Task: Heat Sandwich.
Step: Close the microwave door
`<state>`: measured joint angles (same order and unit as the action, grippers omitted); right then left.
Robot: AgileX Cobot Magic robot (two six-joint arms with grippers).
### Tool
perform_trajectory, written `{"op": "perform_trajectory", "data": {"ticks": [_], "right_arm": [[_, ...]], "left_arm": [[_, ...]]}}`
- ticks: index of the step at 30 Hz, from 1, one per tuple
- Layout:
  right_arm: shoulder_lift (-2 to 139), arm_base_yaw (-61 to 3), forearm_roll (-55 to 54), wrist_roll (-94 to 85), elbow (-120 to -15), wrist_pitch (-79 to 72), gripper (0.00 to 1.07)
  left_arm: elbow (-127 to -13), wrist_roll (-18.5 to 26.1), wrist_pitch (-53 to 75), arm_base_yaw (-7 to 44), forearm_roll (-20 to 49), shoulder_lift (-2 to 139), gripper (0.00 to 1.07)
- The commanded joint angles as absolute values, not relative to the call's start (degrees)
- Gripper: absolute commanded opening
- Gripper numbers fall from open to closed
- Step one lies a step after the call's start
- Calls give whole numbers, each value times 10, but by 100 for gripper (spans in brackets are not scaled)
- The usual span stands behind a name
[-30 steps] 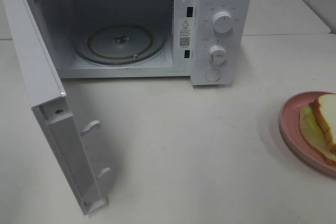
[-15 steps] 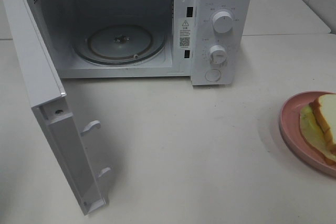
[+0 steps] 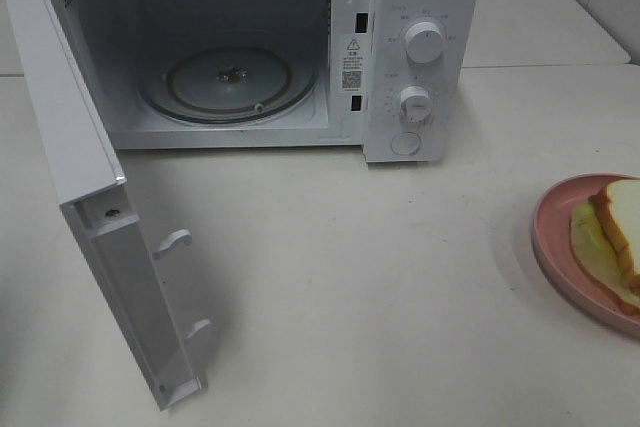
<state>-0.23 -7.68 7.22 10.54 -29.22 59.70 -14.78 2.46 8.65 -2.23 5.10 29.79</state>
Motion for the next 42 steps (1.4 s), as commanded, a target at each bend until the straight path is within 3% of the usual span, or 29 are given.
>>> {"op": "perform_trajectory", "data": {"ticks": [1,17,24,26,29,32,42], "right_arm": [[-17,-73,70,99,-292,597,76],[-17,-73,70,99,-292,597,76],[-17,-73,70,99,-292,597,76],[-17,-73,70,99,-292,597,76],[-17,-73,70,99,-292,597,76],[-17,-73,70,99,-292,597,76],[-17,-73,70,99,-292,597,76]], "left_arm": [[-125,22,8,-22,56,305,0],[-101,22,-214,-22,53,481,0],[-101,14,-281,-22,-7,552,0],[-101,-31,-316,-20,-41,583,0],[-101,-56,-342,-15,-66,605,0],[-110,-70,-377,7,-115,646,0],[-143,-64,-429,82,-124,745,0]]}}
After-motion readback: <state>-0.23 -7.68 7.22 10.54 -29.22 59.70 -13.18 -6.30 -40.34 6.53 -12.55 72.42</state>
